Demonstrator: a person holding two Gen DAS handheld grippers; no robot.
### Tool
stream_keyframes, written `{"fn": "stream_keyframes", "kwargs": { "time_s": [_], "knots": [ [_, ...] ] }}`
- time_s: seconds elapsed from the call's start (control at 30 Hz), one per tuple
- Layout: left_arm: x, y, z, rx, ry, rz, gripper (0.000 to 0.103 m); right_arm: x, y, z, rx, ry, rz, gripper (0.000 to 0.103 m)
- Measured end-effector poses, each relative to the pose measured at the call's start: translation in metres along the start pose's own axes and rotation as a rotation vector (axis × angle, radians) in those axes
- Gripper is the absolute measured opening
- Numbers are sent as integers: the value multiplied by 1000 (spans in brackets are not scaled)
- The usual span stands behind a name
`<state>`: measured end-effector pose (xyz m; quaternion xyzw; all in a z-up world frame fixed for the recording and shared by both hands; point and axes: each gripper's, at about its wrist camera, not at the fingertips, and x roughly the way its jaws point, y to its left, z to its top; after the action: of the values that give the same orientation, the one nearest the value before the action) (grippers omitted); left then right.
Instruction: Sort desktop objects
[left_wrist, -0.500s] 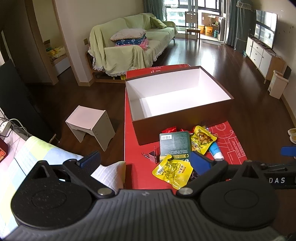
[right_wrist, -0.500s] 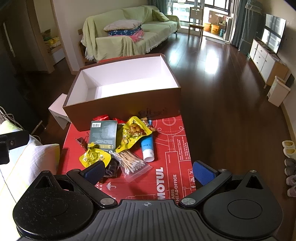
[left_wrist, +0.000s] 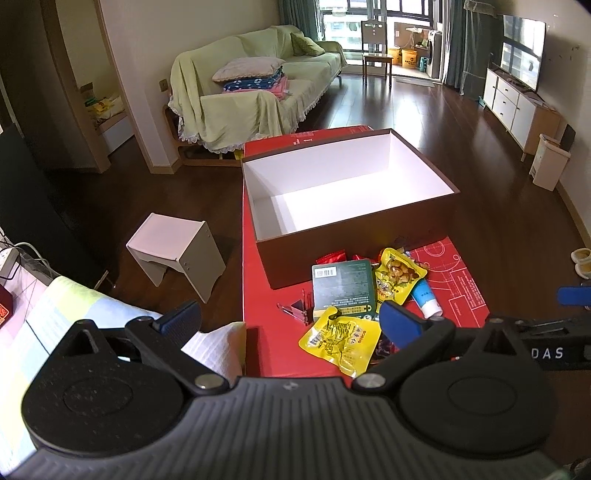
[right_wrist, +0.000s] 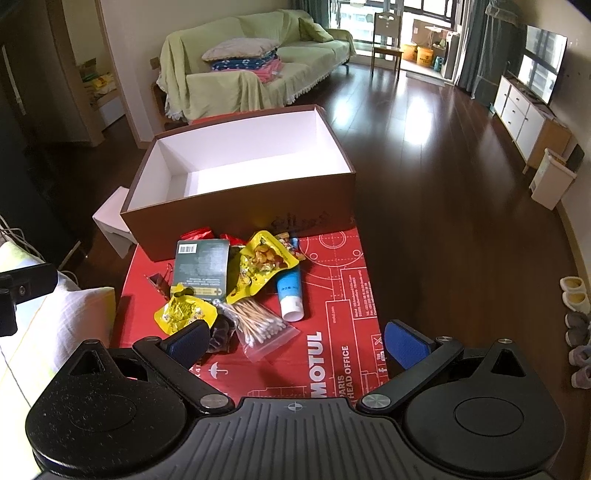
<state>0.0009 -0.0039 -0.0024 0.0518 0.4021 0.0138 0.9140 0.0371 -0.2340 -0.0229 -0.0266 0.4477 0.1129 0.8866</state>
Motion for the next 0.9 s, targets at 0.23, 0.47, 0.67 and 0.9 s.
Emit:
{"fn": "stream_keyframes", "kwargs": {
  "time_s": [0.23, 0.47, 0.67, 0.9],
  "knots": [
    [-1, 2, 0, -2, 1, 2, 101, -3, 1, 0, -11, -4, -1, 103],
    [-1, -1, -1, 3, 5, 1, 101, -3, 3, 0, -10, -2, -5, 103],
    [-1, 0, -2, 0, 6, 1, 101, -2, 5, 0, -12, -2, -6, 103],
    [-1, 2, -3, -2, 9, -1, 101, -2, 8, 0, -20, -3, -7, 103]
  ]
}}
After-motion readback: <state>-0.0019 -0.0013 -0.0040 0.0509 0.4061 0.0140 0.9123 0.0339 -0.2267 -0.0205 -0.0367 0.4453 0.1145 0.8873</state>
